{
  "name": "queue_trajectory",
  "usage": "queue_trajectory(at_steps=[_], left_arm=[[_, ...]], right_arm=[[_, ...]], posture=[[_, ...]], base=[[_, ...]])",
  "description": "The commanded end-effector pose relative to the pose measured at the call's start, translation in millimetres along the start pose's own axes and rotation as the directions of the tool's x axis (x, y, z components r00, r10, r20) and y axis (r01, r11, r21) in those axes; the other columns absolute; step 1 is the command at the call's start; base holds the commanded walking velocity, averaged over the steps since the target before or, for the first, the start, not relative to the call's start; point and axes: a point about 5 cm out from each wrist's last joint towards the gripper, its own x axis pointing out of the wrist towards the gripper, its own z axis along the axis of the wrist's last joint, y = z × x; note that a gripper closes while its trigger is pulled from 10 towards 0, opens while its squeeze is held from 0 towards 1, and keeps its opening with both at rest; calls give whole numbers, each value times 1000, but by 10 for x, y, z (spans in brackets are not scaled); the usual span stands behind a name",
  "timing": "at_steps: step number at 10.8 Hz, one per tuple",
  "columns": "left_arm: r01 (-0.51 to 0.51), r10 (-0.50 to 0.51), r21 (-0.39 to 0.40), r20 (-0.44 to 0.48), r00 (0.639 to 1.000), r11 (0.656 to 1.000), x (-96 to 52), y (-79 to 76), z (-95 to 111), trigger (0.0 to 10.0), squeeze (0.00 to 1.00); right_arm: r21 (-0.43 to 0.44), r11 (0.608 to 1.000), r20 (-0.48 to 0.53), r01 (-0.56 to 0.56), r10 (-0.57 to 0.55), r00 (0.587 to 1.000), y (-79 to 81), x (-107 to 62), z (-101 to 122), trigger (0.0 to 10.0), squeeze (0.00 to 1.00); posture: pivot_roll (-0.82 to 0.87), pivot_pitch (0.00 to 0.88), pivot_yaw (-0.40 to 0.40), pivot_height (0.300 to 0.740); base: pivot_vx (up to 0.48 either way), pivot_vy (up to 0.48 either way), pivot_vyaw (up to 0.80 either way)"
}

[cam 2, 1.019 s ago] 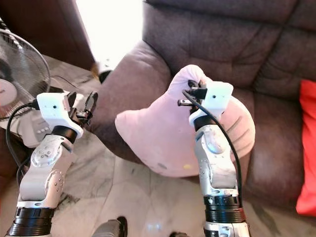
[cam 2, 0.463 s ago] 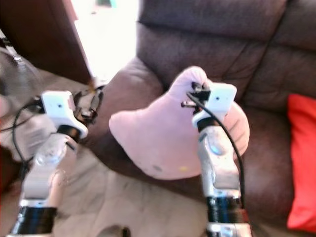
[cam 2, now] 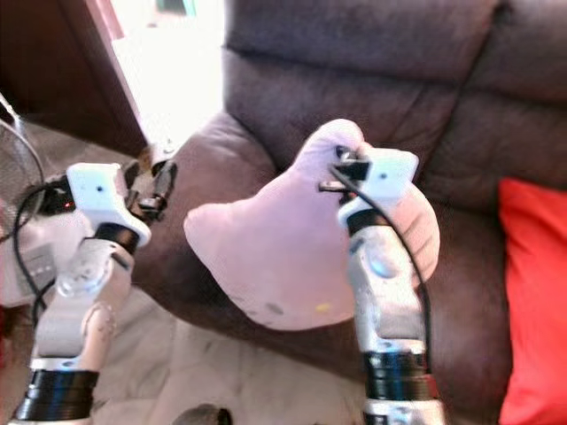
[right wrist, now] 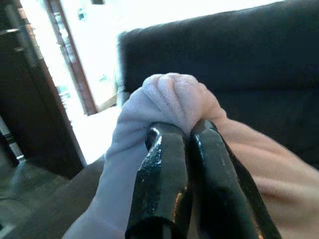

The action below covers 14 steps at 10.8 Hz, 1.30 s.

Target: Move the pillow to the sofa from floor

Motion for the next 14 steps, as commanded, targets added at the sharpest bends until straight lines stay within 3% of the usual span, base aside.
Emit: queue_trajectory(at_steps=[1, 6, 7, 9, 11, 14], left_arm=[[-5, 5, 6, 0, 1000, 1000, -8, 4, 12, 10000, 0], [-21, 21, -19, -37, 999, 1000, -42, 52, -74, 10000, 0], [-39, 35, -63, -63, 997, 997, -47, 91, -134, 10000, 0], [-74, 64, -131, -77, 995, 989, -67, 173, -207, 10000, 0], [-109, 92, -170, -102, 990, 979, -99, 285, -266, 10000, 0], [-92, 72, -175, -121, 990, 980, -95, 288, -301, 10000, 0]], right_arm=[[-6, 1000, 122, -28, 29, 992, 46, 34, 257, 10000, 0], [-1, 999, 105, -54, 54, 993, 97, 26, 216, 10000, 0], [-22, 997, 60, -71, 72, 996, 99, 7, 94, 10000, 0], [-16, 1000, -15, 2, -2, 1000, -92, -132, -279, 10000, 0], [-33, 999, -133, 9, -13, 991, -197, -296, -601, 10000, 0], [-62, 997, -260, 38, -53, 964, -329, -528, -1005, 10000, 0]], posture=[[178, 165, 3, 740], [179, 170, 3, 740], [178, 171, 2, 740], [180, 172, 0, 740], [176, 174, 0, 740], [176, 169, 1, 740]], base=[[274, 0, 0], [109, 0, 0], [0, 0, 0], [0, 0, 0], [0, 0, 0], [0, 0, 0]])
